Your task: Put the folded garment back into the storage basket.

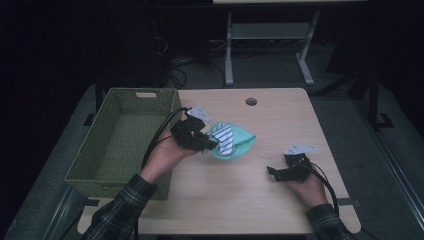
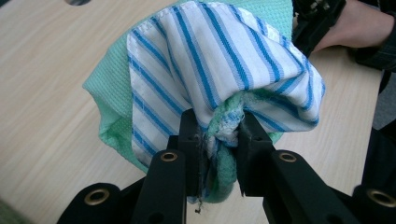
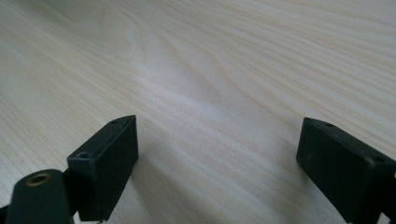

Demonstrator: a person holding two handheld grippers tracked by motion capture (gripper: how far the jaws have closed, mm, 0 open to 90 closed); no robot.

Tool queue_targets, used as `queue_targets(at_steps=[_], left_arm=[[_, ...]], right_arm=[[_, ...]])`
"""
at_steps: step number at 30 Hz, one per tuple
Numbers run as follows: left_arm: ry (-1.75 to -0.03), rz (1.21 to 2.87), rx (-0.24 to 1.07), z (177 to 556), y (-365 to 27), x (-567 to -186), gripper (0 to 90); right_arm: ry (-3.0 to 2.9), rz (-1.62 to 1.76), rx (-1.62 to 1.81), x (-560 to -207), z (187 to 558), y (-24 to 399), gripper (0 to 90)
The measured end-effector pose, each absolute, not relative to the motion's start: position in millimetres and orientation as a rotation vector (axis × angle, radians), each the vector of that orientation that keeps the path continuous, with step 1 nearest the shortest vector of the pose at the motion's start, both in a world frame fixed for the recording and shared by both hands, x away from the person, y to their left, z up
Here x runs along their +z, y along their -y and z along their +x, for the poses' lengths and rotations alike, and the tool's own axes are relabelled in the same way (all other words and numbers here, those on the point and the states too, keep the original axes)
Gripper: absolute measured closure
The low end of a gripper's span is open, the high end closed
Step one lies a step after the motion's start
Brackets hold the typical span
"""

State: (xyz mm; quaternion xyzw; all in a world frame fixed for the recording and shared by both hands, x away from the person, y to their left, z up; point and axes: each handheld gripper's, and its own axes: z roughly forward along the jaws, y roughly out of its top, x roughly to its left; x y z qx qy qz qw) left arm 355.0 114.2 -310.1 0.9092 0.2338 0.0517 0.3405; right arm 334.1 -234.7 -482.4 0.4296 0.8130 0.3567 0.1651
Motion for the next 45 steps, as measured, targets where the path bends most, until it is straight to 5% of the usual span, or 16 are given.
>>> queue_targets(at_steps=[45], left_arm=[[-0.886,2.273,0.354,350,-234,-281,74.1]], right_arm=[[-2.315,1.227,1.015,-482,334,235,11.9]])
